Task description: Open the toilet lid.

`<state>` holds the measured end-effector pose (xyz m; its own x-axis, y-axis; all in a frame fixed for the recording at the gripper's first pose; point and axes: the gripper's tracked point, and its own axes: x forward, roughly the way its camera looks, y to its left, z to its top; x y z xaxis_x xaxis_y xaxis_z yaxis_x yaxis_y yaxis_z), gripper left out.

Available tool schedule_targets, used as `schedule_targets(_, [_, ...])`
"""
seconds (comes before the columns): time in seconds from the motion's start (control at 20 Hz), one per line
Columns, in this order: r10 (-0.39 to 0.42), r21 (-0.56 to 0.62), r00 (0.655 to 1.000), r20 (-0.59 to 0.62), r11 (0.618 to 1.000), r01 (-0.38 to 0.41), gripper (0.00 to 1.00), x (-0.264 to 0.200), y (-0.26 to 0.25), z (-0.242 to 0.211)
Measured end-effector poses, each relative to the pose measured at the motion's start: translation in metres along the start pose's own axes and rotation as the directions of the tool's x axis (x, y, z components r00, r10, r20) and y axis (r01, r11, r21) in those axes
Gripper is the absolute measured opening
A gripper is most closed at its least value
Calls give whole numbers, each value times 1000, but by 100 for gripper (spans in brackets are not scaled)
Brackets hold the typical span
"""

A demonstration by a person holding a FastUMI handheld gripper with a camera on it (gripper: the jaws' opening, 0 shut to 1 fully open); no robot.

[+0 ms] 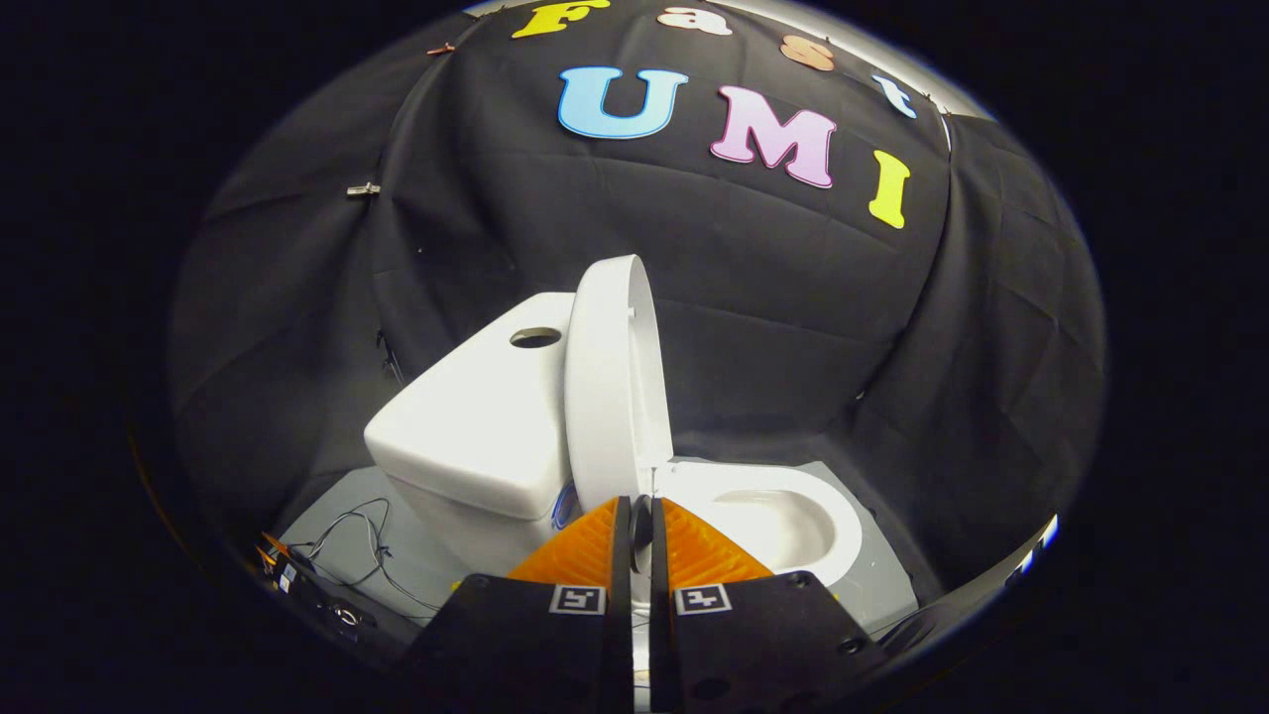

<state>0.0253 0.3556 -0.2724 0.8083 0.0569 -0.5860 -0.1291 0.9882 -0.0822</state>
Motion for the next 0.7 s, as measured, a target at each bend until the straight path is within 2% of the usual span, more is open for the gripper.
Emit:
schedule_targets(0.2, [-21,15,1000,-2,1000,21,11,4,-2,-3])
schedule_targets(0.3, [-15,33,999,-31,999,16,15,7,-1,-11])
schedule_targets(0.4, [12,62,999,-46,998,-9,20,8,3,-13])
schedule_targets(0.5, [35,72,998,-49,997,-31,30,9,8,-12])
schedule_targets(0.7, [73,23,996,-41,997,-72,86,1,16,-2])
